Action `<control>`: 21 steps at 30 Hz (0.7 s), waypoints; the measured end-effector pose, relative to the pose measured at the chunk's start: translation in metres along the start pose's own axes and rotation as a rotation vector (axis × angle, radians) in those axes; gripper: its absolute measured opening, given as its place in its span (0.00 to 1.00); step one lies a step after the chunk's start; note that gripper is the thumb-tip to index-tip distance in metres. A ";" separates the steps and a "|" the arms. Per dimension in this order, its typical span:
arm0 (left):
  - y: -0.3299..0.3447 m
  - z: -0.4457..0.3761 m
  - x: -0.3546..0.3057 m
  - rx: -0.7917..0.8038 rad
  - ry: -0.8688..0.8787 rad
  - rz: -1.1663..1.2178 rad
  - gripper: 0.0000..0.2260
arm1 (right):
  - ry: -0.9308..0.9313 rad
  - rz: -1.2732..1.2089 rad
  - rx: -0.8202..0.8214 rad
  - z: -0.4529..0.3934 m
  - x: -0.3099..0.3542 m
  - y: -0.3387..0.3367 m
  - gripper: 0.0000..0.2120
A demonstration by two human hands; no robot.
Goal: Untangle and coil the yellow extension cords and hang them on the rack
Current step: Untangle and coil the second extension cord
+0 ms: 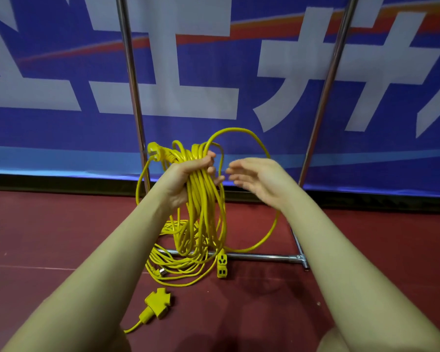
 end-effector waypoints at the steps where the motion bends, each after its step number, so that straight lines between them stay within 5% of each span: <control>1: 0.001 0.000 -0.003 -0.017 0.021 0.012 0.07 | 0.025 0.099 0.087 0.002 -0.006 0.005 0.11; 5: -0.003 0.001 -0.014 -0.095 0.091 0.116 0.10 | 0.033 0.321 0.319 0.004 -0.023 0.024 0.07; 15: -0.005 0.009 -0.023 -0.171 0.157 0.146 0.08 | -0.184 0.220 0.003 0.005 -0.018 0.038 0.08; 21: -0.006 0.009 -0.028 -0.153 0.178 0.134 0.09 | -0.263 0.352 0.132 0.008 -0.008 0.038 0.07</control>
Point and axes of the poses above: each hand's wrist, its own z-axis away from the middle knuckle, its own y-axis out of the palm, x = y × z, the point moved 2 cm from there along -z, towards the middle knuckle
